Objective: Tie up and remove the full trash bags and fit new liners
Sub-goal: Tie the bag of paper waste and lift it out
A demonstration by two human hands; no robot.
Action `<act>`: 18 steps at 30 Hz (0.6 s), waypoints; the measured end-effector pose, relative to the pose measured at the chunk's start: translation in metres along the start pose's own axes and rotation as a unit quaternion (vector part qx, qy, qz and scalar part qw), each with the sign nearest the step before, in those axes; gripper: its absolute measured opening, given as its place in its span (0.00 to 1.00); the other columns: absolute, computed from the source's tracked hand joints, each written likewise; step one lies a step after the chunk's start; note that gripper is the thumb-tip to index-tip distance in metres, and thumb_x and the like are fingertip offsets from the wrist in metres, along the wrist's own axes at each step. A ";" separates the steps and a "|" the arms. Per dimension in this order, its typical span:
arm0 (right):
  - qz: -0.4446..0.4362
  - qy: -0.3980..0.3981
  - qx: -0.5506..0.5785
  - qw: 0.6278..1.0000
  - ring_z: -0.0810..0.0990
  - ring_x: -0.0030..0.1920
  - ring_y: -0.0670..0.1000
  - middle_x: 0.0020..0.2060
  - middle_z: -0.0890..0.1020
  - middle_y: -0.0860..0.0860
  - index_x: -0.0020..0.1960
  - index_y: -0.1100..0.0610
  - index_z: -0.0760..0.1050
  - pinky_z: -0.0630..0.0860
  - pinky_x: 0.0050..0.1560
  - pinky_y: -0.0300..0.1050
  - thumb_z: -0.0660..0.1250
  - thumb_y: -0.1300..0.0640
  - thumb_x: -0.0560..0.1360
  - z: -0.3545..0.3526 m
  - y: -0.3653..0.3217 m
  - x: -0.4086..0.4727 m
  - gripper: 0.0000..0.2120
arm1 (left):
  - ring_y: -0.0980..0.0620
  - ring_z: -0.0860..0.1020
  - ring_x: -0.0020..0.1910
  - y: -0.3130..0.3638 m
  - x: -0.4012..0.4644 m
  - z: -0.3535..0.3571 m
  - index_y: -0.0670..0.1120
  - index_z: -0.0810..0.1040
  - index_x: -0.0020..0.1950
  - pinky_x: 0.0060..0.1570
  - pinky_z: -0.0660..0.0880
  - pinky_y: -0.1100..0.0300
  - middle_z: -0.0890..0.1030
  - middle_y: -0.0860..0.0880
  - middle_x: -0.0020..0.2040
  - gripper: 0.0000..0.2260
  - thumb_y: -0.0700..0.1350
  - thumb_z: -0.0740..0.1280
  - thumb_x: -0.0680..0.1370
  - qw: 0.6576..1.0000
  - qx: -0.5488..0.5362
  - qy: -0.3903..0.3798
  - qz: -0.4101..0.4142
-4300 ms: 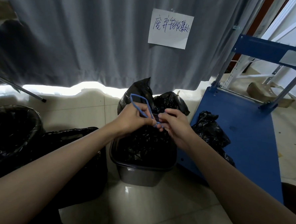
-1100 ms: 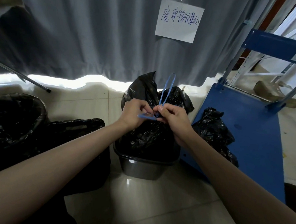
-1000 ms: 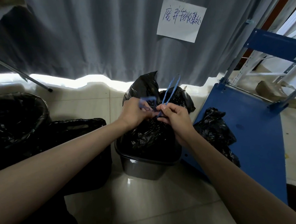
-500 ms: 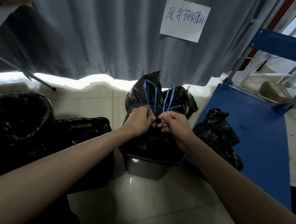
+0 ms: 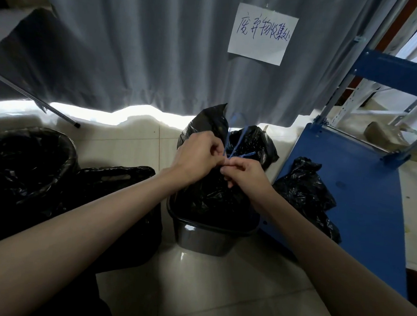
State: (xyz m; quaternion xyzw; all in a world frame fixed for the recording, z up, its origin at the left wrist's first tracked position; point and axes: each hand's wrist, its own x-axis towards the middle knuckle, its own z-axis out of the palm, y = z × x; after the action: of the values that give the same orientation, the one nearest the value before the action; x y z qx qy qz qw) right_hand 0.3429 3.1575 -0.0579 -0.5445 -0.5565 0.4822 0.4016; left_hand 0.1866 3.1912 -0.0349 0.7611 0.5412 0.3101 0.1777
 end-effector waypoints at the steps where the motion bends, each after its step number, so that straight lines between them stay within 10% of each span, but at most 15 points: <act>1: -0.008 -0.004 -0.009 1.000 0.73 0.29 0.47 0.33 0.78 0.56 0.44 0.63 0.82 0.72 0.34 0.36 0.69 0.64 0.75 0.000 -0.001 -0.001 0.03 | 0.57 0.76 0.37 0.000 0.001 0.000 0.52 0.78 0.34 0.40 0.75 0.55 0.76 0.56 0.36 0.07 0.50 0.75 0.68 1.000 -0.013 0.004 0.009; 18: 0.006 -0.086 -0.132 0.987 0.80 0.35 0.49 0.36 0.81 0.56 0.42 0.54 0.77 0.76 0.33 0.37 0.60 0.67 0.80 -0.014 -0.040 0.005 0.13 | 0.55 0.78 0.37 -0.002 0.014 -0.004 0.50 0.79 0.47 0.41 0.71 0.61 0.83 0.47 0.40 0.11 0.56 0.68 0.76 0.983 -0.100 -0.155 0.000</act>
State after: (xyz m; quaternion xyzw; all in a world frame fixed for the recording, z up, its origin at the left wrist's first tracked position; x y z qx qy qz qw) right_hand 0.3471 3.1664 -0.0161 -0.5523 -0.6450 0.4517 0.2738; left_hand 0.1860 3.2049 -0.0290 0.7784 0.4730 0.2411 0.3349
